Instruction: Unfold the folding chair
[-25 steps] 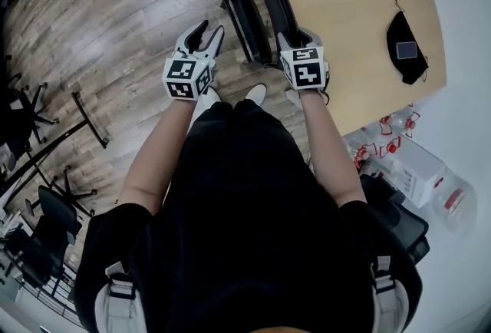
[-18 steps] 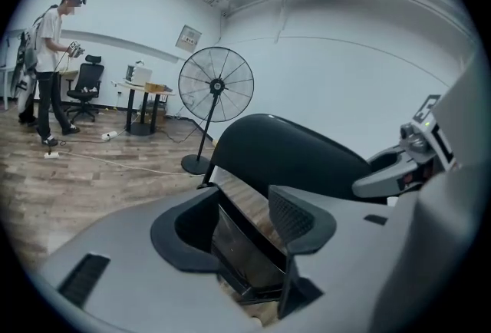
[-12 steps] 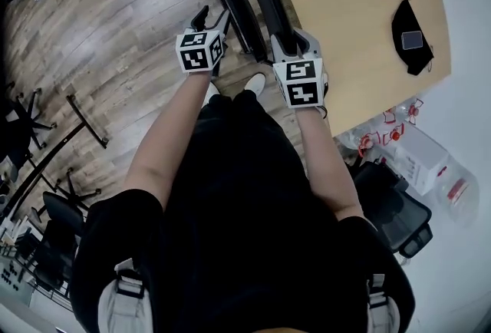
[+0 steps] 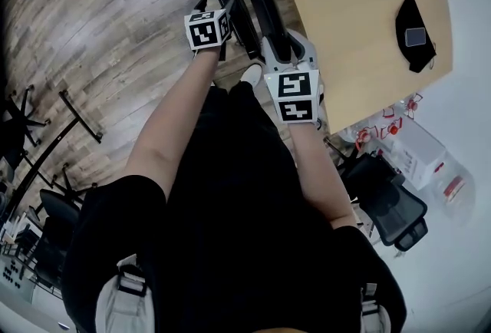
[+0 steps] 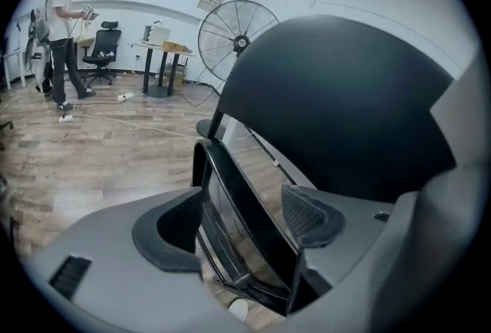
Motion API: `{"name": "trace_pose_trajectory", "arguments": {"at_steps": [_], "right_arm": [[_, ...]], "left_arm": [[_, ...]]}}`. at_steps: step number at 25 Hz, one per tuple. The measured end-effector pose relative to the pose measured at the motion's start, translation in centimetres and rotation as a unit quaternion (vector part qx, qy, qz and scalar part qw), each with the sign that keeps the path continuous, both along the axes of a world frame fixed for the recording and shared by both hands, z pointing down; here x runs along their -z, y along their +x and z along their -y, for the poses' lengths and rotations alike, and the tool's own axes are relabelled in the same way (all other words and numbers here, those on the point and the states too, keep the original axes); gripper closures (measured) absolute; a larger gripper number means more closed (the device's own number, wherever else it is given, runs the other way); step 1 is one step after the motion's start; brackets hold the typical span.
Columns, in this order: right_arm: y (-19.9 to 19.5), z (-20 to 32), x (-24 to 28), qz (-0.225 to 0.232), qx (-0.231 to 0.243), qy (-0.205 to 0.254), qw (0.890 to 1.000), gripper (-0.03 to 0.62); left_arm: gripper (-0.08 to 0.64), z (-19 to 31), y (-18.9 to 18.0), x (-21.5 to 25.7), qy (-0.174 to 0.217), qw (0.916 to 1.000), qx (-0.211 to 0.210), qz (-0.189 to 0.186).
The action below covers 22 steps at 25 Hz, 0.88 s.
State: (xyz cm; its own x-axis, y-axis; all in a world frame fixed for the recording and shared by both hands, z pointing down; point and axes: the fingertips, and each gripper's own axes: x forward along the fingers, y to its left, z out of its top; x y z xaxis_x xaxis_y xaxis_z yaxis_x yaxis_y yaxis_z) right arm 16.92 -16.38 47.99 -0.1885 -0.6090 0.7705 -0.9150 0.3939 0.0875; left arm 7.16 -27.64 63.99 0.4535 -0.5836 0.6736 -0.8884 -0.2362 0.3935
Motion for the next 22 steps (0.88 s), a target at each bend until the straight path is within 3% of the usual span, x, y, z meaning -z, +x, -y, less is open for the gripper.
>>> {"name": "trace_pose_trajectory", "arguments": {"at_steps": [4,16,22], "right_arm": [[-0.5,-0.1,-0.1,0.0,0.003,0.002,1.0,0.442],[-1.7,-0.3,-0.2,0.001,0.015,0.0,1.0,0.442],[-1.5,-0.4,-0.3,0.0,0.018,0.002,1.0,0.442]], "left_arm": [[0.236,0.5,1.5,-2.1,-0.026,0.9997,-0.002,-0.004],[0.221,0.8,2.8,-7.0,-0.07,0.9954,0.033,0.056],[0.229,-0.1,3.8,-8.7,-0.088,0.9943,0.05,0.033]]}}
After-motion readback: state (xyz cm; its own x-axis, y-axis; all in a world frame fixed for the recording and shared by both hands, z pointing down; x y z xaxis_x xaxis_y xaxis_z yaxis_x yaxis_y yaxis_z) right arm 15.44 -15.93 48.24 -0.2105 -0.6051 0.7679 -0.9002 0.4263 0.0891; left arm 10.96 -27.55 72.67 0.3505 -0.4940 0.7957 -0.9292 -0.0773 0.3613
